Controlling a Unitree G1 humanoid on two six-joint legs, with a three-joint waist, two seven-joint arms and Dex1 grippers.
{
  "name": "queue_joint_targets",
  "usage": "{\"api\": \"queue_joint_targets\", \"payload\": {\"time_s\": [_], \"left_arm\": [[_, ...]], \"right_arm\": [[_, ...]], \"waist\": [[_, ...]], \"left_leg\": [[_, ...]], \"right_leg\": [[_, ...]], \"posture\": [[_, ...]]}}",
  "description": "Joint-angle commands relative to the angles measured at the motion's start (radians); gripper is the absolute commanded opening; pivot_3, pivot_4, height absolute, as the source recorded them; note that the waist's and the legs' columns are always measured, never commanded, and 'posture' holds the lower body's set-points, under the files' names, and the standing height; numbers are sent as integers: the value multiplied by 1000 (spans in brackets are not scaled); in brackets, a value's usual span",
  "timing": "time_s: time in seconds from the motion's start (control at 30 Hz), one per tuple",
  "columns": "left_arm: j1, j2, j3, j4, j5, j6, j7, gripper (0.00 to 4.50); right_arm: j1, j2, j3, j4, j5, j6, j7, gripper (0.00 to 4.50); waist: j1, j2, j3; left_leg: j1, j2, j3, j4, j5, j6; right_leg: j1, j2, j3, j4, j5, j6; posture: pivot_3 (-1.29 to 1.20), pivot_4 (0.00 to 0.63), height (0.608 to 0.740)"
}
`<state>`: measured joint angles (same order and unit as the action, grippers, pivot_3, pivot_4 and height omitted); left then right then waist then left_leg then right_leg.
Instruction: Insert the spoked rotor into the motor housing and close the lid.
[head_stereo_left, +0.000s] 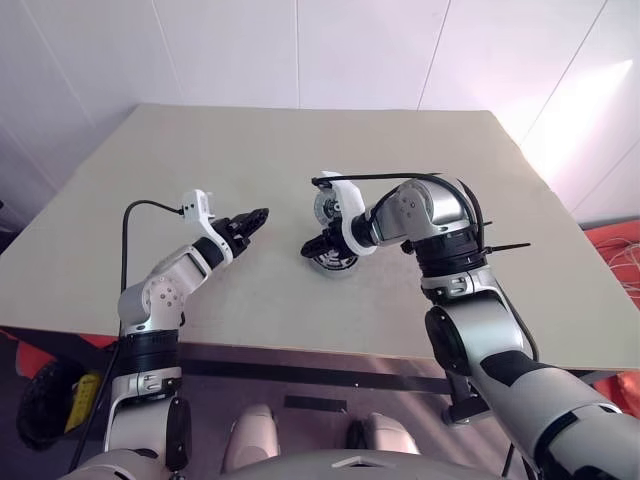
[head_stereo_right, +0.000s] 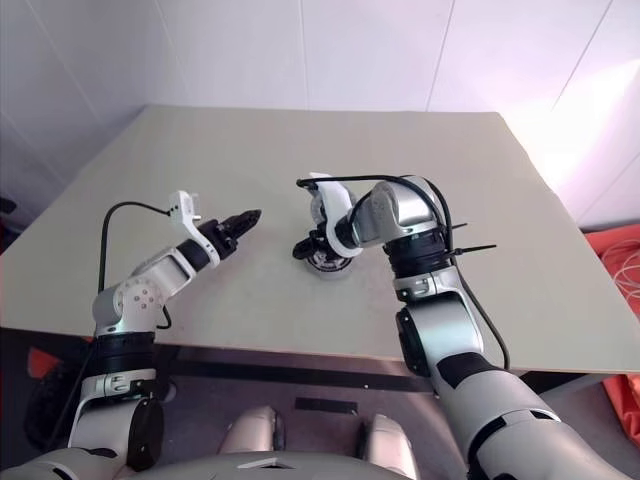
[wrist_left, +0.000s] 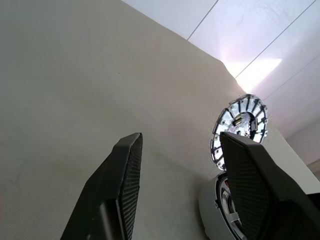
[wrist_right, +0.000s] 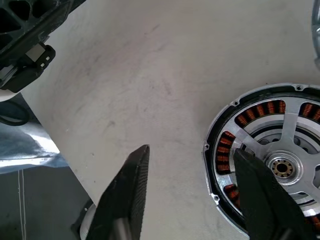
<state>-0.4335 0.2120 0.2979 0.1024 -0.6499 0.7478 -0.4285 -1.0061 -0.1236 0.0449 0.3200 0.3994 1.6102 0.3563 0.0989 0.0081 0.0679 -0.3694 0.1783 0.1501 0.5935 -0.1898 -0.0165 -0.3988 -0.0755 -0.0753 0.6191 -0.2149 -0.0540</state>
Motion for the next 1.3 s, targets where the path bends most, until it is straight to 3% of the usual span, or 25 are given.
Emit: {"api": "queue_joint_targets", "payload": {"time_s": [0.03, 0.13, 0.2, 0.27, 0.33, 0.43, 0.53, 0.83, 1.3], "left_arm": [[-34, 5, 1, -18, -11, -19, -2, 2586], [-38, 5, 0, -13, -11, -21, -5, 2586], [-41, 5, -1, -7, -8, -26, -7, 2586], [-45, 7, -2, 1, -7, -29, -10, 2586], [-52, 8, -4, 14, -4, -35, -14, 2586], [-68, 10, -9, 35, 0, -43, -21, 2586], [-88, 11, -19, 59, 6, -52, -29, 2586], [-110, 10, -29, 82, 11, -62, -38, 2586], [-68, 1, -20, 21, -4, -50, -15, 2586]], "right_arm": [[-58, -29, 6, -30, 113, 4, -71, 2883], [-101, -72, 19, -87, 197, 4, -12, 2883], [-76, -204, 127, -280, 203, -217, 247, 2883], [-24, -346, 240, -383, 118, -561, 516, 2883], [22, -543, 379, -338, -92, -1091, 819, 2883], [17, -647, 465, -181, -261, -1513, 998, 2883], [-14, -675, 520, -19, -385, -1798, 1111, 2883], [-46, -572, 573, 109, -532, -2012, 1217, 2883], [-72, -398, 635, 396, -733, -2142, 1111, 2883]], "waist": [[0, 0, 0], [1, 0, 0], [10, 0, 1], [23, -1, 1], [36, -2, 0], [50, -3, 0], [46, -3, 0], [4, -3, 0], [-4, -3, 1]], "left_leg": [[0, 0, 0, 0, 0, 0], [0, 0, 0, 0, 0, -1], [0, 0, 0, 0, 0, -1], [-2, 0, 0, 0, 0, 0], [-1, 1, 0, 1, -1, 2], [-1, 1, 0, 4, -3, 5], [-1, 1, 1, 6, -3, 5], [-3, 3, 1, 12, -7, 13], [-7, 4, 1, 19, -9, 17]], "right_leg": [[0, 0, 0, 0, 0, 1], [0, 0, 0, 0, -1, 2], [0, 0, 0, 0, -1, 2], [1, 0, -1, -2, 0, 5], [2, 0, -1, -3, 0, 7], [4, 0, -1, -4, -2, 5], [4, 0, -1, -2, 0, 2], [2, 0, -2, 1, 4, -6], [1, 0, -3, 3, 4, -7]], "posture": [[0, 0, 740], [0, 0, 740], [0, 0, 740], [0, 0, 740], [0, 0, 740], [0, 0, 740], [0, 0, 740], [0, 0, 740], [0, 0, 740]]}}
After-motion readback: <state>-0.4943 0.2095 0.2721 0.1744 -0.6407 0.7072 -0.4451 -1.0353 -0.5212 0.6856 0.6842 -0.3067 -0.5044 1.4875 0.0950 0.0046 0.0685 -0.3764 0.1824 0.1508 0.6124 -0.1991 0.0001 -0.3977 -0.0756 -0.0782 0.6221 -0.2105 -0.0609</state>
